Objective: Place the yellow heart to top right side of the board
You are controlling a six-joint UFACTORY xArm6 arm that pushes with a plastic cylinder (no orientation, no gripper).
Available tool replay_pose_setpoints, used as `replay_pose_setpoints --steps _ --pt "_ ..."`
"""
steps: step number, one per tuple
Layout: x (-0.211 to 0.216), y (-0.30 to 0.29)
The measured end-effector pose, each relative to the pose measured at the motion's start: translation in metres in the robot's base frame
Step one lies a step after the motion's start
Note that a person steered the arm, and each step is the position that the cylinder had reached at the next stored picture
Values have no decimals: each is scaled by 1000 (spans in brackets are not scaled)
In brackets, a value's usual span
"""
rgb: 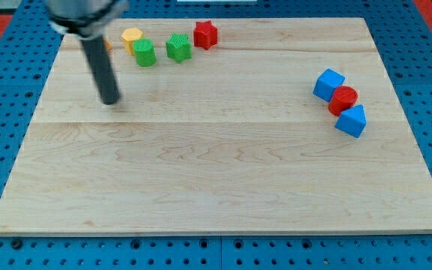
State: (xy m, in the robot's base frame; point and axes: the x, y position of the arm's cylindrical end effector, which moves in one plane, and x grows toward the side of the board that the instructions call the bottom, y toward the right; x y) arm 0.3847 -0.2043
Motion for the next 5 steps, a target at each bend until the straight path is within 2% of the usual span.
replay_pose_setpoints --steps 1,2,3,4,5 --pt "-52 -74" --pt "-95 -100" --pt "-133 -59" --pt "-153 -37" --pt "-106 40"
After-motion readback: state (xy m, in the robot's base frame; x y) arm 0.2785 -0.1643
